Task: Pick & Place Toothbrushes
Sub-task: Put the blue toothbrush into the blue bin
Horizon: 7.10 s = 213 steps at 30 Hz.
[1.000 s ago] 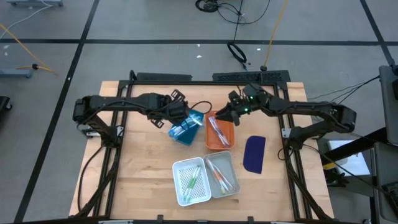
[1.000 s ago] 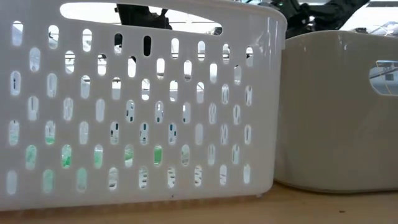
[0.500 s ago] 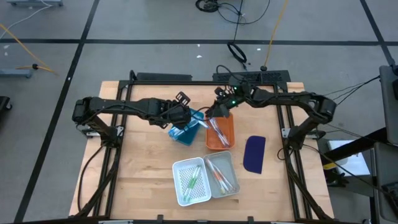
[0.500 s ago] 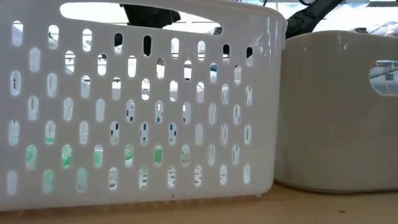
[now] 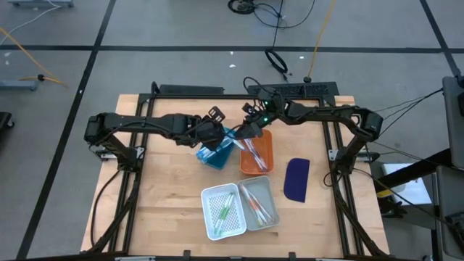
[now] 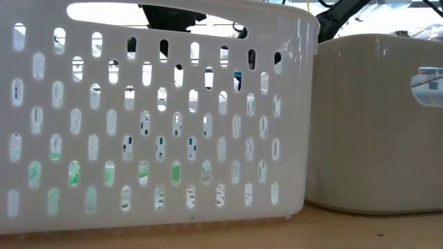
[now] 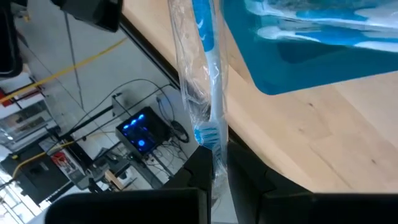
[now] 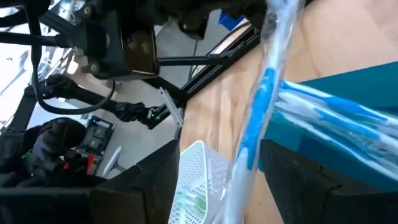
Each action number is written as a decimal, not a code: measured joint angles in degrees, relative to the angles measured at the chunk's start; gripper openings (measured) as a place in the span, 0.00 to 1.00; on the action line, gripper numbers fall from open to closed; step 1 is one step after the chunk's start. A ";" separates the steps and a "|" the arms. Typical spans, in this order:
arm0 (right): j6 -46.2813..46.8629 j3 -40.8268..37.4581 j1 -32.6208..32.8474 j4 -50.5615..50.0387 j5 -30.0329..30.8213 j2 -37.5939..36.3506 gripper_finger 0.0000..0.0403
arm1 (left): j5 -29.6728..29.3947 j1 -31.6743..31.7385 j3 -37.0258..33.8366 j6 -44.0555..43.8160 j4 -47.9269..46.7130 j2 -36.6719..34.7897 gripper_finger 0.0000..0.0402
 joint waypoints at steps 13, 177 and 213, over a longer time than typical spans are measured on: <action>-1.41 0.10 -0.12 -1.98 2.13 0.00 0.54 | -0.32 0.05 0.00 3.92 3.32 0.00 0.08; 7.66 0.06 1.04 29.28 30.07 -0.09 0.03 | 57.68 27.79 -0.08 -87.32 33.09 -6.55 0.05; 5.73 -18.62 1.32 20.33 27.42 -12.48 0.45 | 58.36 33.54 -0.02 -79.83 2.23 -5.47 0.02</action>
